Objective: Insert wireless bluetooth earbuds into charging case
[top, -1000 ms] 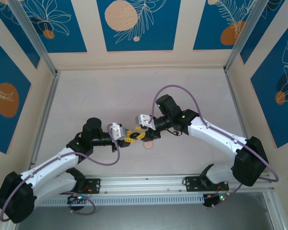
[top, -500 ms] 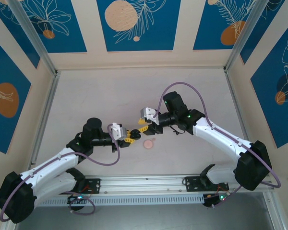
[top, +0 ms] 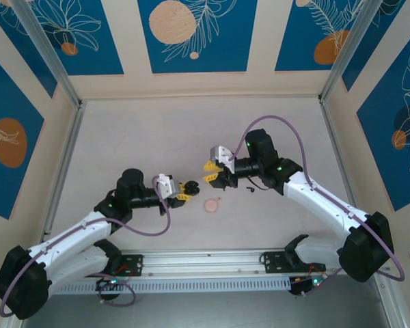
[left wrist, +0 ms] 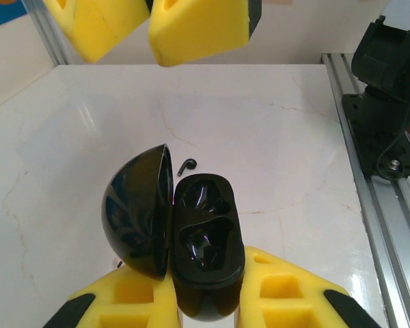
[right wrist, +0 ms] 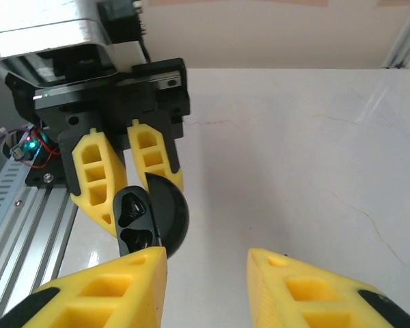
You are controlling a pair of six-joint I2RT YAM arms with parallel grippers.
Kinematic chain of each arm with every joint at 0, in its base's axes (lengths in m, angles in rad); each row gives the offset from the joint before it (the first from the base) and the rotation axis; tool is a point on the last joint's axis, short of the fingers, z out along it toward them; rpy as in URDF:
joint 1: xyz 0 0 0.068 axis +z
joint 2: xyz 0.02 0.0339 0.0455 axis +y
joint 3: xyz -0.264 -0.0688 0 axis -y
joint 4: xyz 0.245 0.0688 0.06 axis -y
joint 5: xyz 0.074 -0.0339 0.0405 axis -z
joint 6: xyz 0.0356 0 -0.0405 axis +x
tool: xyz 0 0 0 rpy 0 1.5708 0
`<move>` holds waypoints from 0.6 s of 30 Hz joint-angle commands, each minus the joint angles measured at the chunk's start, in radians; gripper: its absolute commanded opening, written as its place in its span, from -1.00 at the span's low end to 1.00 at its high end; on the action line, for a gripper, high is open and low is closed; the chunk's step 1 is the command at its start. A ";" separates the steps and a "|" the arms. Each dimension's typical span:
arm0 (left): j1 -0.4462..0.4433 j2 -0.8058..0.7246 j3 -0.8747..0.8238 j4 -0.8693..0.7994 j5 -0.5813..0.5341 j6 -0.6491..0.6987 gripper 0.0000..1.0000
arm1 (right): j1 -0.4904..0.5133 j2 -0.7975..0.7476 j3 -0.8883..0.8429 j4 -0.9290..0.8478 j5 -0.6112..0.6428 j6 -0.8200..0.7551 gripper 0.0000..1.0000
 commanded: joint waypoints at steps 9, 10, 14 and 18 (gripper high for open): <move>-0.005 -0.020 -0.047 0.067 -0.063 -0.039 -0.68 | -0.075 -0.009 -0.002 -0.040 0.082 0.319 -0.29; -0.005 -0.019 -0.049 0.070 -0.065 -0.042 -0.68 | -0.082 -0.007 0.000 -0.050 0.090 0.340 -0.29; -0.006 -0.017 -0.058 0.086 -0.070 -0.048 -0.68 | -0.123 0.009 0.012 -0.094 0.094 0.410 -0.29; -0.006 -0.017 -0.058 0.080 -0.078 -0.048 -0.68 | -0.166 0.029 0.025 -0.140 0.087 0.461 -0.29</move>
